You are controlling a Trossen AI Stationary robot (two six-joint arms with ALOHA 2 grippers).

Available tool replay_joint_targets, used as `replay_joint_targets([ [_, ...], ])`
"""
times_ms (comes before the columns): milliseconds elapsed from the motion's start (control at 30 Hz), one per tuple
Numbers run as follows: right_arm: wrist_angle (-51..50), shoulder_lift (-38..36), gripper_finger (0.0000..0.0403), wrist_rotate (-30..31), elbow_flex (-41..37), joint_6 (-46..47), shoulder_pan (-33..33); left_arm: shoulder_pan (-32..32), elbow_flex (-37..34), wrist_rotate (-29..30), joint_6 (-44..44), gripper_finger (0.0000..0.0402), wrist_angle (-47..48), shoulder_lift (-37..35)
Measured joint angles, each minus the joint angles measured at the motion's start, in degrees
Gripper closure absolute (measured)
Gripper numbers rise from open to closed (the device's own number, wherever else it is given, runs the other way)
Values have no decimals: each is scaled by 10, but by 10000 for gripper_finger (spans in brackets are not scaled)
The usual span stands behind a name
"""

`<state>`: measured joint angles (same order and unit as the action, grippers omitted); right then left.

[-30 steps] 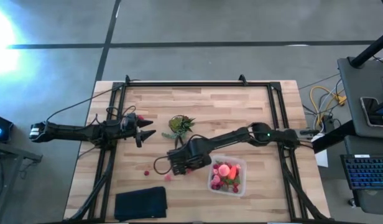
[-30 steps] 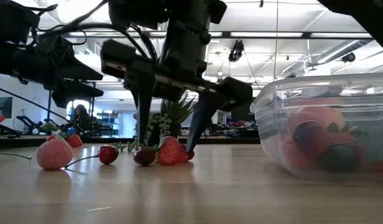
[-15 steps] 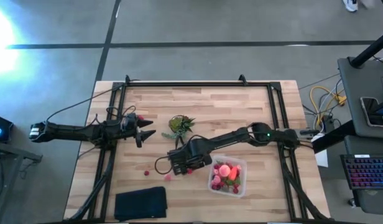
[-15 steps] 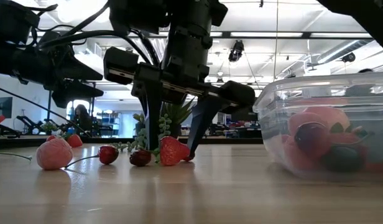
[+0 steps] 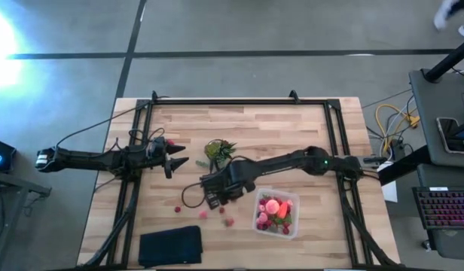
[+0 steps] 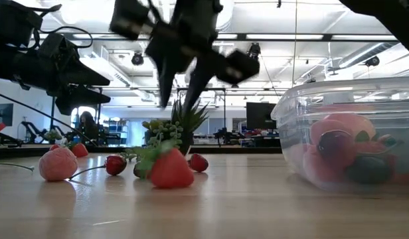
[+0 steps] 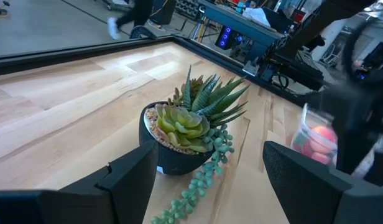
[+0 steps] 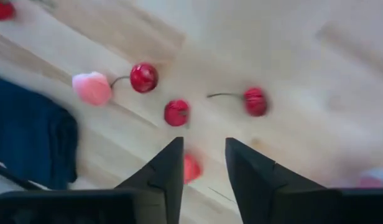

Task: Pick and placing Produce into tupperware
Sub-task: Put the bottom strawberry into the bin

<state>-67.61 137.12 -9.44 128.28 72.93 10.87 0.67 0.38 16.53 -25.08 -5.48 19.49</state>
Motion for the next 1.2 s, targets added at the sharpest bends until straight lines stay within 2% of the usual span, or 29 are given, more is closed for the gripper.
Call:
replay_joint_targets([
  [100,-64,-2,302,26,48,-44,-1,0,0,0,0,125,0,0],
  [167,-74,-4,300,13,50,-88,-1,0,0,0,0,125,0,0],
  [300,-74,-1,267,-54,16,-155,7,0,0,0,0,125,0,0],
  [367,-74,0,244,-64,10,-192,19,0,0,0,0,125,0,0],
  [433,-74,-3,220,-51,13,-250,38,0,0,0,0,125,0,0],
  [633,-51,-5,164,45,31,-427,87,0,0,0,0,125,0,0],
  [733,-22,-4,147,55,20,-504,94,0,0,0,0,125,0,0],
  [1067,22,-1,136,56,-45,-520,83,0,0,0,0,125,0,2],
  [1200,71,-1,139,46,-68,-486,80,0,0,0,0,125,0,3],
])
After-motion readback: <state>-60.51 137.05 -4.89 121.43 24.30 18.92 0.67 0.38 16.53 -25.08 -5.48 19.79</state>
